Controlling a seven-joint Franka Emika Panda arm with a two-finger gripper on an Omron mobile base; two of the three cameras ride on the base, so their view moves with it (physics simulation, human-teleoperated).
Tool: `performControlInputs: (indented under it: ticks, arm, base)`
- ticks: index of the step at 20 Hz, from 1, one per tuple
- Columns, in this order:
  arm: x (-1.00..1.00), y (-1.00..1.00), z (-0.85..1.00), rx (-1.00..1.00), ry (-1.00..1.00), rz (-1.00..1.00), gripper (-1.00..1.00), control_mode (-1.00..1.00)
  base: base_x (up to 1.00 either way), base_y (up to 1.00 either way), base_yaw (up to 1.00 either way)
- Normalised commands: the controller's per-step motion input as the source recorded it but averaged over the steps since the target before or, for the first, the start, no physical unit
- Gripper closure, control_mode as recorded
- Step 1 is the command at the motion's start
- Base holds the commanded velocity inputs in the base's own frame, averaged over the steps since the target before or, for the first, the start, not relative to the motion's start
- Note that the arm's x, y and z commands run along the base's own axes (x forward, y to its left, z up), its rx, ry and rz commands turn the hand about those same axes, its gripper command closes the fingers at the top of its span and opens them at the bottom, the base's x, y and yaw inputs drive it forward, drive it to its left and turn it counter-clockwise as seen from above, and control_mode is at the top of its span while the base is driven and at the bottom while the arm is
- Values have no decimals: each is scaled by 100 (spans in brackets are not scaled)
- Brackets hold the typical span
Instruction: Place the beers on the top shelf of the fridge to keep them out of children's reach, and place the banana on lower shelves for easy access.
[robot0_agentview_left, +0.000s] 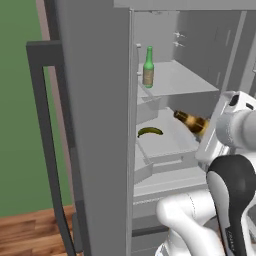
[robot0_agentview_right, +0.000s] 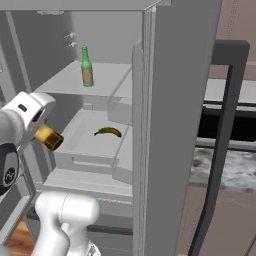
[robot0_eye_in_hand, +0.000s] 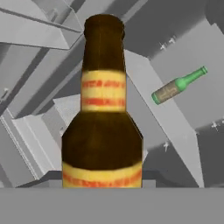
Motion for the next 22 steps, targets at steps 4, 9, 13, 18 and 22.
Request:
performControlInputs:
  ticks: [4, 9, 13, 18, 22]
  arm:
    - [0, -7, 0, 25, 1, -30, 100, -100]
    - [0, -27, -2, 36, -2, -22, 100, -100]
    - [10, -39, 0, 42, -13, -12, 100, -100]
    - [17, -33, 1, 41, -22, -3, 100, -100]
    - [19, -15, 2, 29, -22, -3, 100, -100]
  base:
    - [0, 0, 0]
    - [0, 0, 0]
    - [0, 0, 0]
    - [0, 0, 0]
    - [0, 0, 0]
